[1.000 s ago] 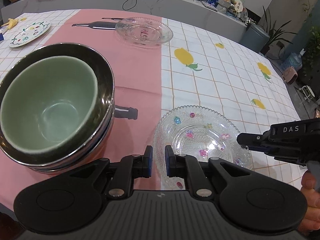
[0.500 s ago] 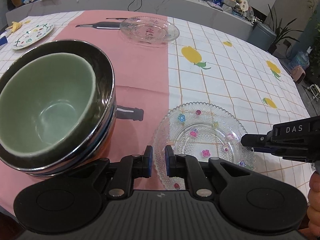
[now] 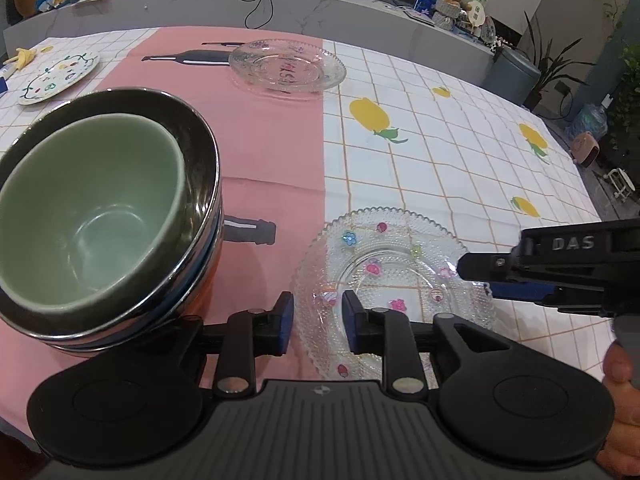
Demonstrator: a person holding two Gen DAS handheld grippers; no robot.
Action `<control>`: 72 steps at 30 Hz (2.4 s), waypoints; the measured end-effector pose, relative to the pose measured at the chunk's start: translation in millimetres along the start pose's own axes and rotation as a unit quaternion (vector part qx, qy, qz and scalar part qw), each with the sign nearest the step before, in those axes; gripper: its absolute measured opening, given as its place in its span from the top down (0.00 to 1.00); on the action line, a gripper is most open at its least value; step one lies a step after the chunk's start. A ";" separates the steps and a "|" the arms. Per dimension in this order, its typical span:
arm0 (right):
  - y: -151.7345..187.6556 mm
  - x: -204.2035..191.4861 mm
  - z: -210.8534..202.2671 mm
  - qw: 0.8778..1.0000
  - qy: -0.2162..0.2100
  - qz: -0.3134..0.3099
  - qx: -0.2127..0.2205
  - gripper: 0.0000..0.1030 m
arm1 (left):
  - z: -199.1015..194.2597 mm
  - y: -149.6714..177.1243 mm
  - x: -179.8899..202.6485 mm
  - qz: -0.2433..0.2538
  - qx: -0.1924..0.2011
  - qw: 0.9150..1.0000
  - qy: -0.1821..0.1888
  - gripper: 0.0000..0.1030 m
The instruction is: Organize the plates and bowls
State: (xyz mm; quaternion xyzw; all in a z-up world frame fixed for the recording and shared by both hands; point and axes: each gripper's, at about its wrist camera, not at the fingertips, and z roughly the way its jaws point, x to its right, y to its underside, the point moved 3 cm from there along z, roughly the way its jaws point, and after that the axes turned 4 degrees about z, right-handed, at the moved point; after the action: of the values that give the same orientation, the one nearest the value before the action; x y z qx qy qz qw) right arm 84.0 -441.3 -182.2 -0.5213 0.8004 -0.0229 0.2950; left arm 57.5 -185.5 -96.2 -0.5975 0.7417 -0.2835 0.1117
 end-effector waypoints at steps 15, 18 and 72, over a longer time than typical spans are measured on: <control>-1.8 -44.8 -24.1 0.990 0.014 -0.094 0.107 0.59 | -56.7 -40.6 -3.8 0.037 0.055 0.995 0.081 0.61; 2.7 -64.3 -28.3 0.985 -0.003 -0.120 0.124 0.58 | -72.4 -50.8 -14.4 0.055 0.069 0.993 0.079 0.61; 43.4 -235.9 42.0 0.954 -0.033 -0.294 0.050 0.68 | -105.4 -79.6 -236.0 -0.044 0.066 0.997 -0.022 0.68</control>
State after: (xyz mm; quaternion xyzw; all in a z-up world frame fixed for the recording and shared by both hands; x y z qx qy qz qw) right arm 135.8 -210.1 -126.0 -0.7185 0.5994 -0.1318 0.3273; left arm 131.4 58.9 -7.1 -0.6266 0.6921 -0.3232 0.1546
